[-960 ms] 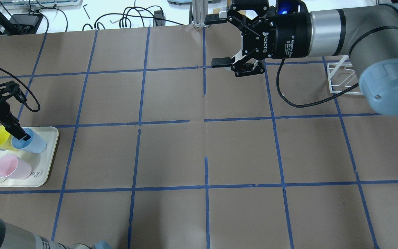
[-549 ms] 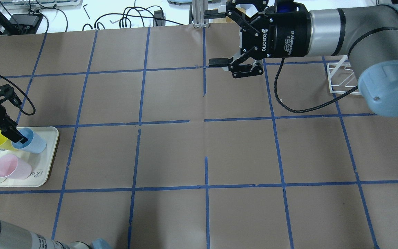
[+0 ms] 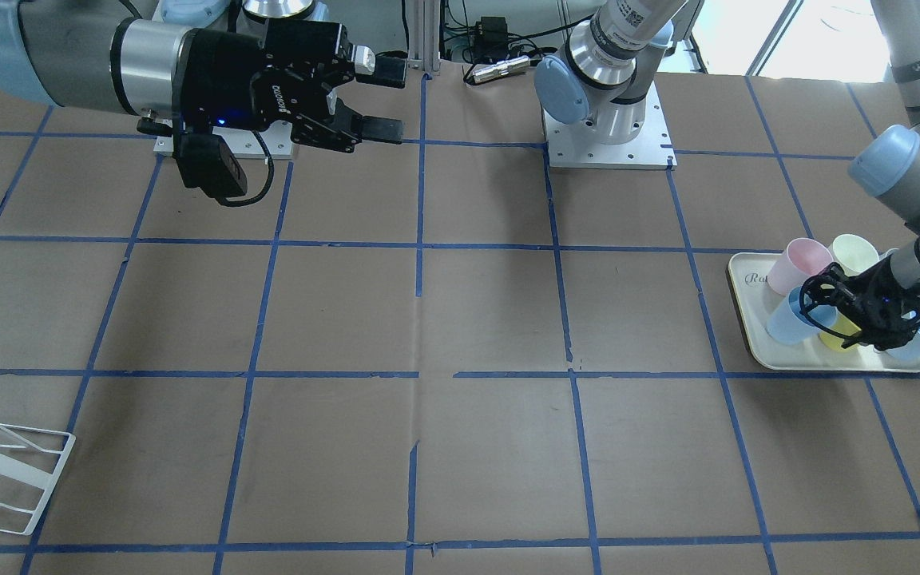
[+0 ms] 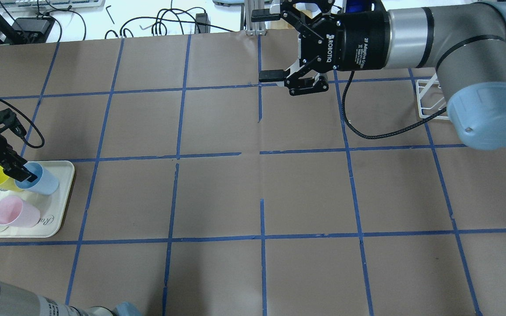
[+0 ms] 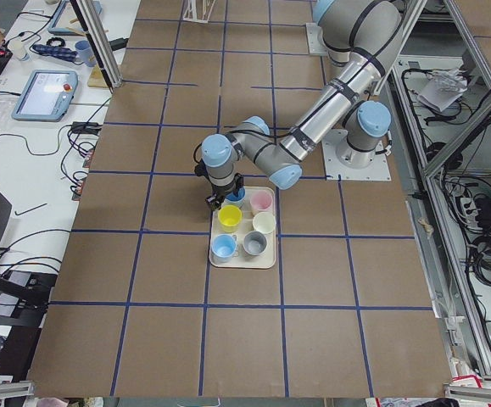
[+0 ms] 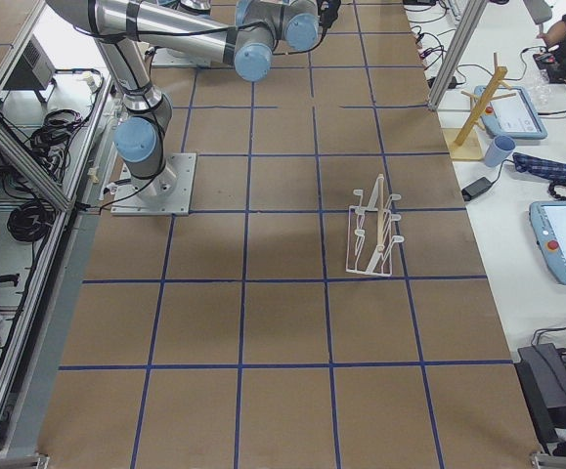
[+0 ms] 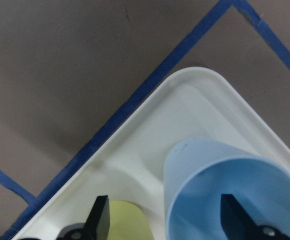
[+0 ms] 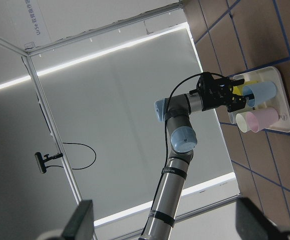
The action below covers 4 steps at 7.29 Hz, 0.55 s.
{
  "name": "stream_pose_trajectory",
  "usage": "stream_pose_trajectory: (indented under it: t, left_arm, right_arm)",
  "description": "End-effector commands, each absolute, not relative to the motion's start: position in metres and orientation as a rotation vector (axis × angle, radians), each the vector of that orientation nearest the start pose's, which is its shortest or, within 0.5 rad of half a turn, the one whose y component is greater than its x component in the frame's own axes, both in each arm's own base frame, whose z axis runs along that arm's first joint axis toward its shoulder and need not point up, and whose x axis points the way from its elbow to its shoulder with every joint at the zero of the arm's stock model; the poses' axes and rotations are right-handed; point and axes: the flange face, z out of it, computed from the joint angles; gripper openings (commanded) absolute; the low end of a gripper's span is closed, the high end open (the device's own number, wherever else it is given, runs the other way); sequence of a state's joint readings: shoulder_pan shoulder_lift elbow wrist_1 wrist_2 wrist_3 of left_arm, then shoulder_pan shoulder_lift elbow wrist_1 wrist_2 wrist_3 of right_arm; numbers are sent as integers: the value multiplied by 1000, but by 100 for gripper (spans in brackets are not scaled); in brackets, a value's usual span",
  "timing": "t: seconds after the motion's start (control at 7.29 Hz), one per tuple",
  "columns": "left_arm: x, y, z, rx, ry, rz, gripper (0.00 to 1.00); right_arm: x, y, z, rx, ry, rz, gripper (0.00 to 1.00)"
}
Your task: Transfer IKEA cup to right arm and place on rack
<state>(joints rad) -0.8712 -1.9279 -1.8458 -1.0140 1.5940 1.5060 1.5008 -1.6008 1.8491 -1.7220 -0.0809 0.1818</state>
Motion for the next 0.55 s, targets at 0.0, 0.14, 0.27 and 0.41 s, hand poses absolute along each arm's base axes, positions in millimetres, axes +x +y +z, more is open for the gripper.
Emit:
stream_pose_trajectory:
  t: [0.0,0.14,0.27,0.41]
  left_arm:
    - [258,-511,219,1257,2941,97,41]
    - [258,-511,227,1250,2931,84,15]
    - [258,-511,228,1249,2929,79,10]
    - [257,-511,232,1246,2924,71,8]
  right_arm:
    - [199,-481,467,266,1623,153,100]
    - [200,-477,456,231,1550,120,100]
    - [200,-471,442,238,1536,128,100]
    - [200,-472,446,204,1544,94,100]
